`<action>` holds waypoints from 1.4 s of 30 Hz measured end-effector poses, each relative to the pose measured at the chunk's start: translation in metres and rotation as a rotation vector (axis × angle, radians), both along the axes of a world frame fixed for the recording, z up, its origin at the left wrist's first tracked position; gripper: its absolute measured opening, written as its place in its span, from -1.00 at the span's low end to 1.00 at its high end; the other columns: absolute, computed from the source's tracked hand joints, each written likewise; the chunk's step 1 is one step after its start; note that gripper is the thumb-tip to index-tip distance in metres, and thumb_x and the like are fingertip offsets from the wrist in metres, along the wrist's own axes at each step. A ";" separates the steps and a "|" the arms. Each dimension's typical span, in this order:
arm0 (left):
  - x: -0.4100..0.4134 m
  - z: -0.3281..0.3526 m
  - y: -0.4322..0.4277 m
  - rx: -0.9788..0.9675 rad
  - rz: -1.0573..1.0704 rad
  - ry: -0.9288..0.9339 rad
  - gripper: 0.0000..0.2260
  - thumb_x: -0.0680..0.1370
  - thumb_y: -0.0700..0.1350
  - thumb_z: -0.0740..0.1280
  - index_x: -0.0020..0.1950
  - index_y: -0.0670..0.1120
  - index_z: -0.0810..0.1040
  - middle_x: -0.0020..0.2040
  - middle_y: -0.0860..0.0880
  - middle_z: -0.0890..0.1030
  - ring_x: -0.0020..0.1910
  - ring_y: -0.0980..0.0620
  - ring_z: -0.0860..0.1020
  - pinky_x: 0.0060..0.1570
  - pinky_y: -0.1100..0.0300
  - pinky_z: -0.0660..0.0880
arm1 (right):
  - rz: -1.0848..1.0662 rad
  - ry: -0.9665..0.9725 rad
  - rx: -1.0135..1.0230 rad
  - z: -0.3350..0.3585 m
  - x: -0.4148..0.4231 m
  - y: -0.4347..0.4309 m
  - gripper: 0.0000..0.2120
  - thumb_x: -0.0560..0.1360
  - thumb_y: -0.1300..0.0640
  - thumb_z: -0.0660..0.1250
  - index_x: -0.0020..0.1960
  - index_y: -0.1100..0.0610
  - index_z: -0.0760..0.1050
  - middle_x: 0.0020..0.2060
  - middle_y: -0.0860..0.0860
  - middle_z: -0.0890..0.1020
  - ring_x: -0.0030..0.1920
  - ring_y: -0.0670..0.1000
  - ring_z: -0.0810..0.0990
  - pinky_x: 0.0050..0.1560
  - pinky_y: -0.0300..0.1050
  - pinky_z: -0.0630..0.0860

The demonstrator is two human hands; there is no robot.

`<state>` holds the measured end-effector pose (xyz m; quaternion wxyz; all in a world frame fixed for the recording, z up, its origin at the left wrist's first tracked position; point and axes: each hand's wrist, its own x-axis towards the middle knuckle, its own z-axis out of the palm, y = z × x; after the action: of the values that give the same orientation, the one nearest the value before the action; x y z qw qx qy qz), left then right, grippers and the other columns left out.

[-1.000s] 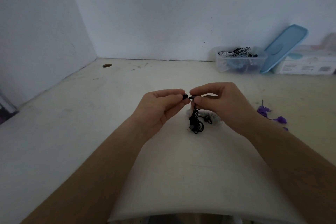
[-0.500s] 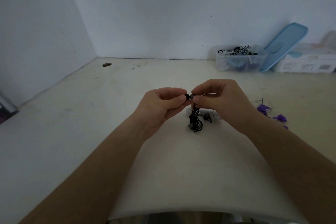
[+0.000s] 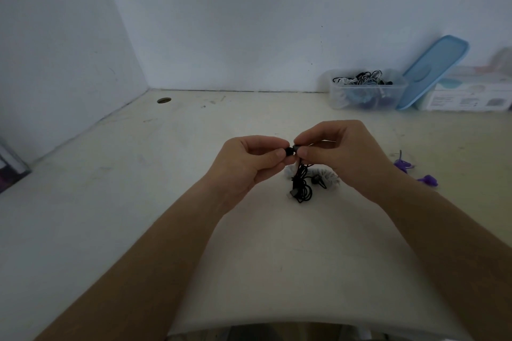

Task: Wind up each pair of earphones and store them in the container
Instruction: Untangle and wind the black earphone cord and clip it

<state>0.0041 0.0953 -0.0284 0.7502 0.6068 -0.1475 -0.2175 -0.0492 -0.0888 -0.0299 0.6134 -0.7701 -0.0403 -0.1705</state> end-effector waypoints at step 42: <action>0.001 -0.003 -0.001 -0.048 -0.023 0.009 -0.84 0.50 -0.43 0.34 -0.02 -0.24 0.64 -0.09 -0.19 0.71 -0.10 -0.06 0.71 -0.10 0.26 0.62 | 0.052 -0.020 0.021 -0.003 0.002 -0.001 -0.83 0.41 0.46 0.45 -0.07 0.26 0.66 -0.19 0.17 0.73 -0.14 0.12 0.74 0.01 -0.09 0.66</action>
<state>0.0052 0.0939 -0.0310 0.7625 0.5860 -0.1564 -0.2253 -0.0467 -0.0899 -0.0329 0.6254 -0.7604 -0.0646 -0.1628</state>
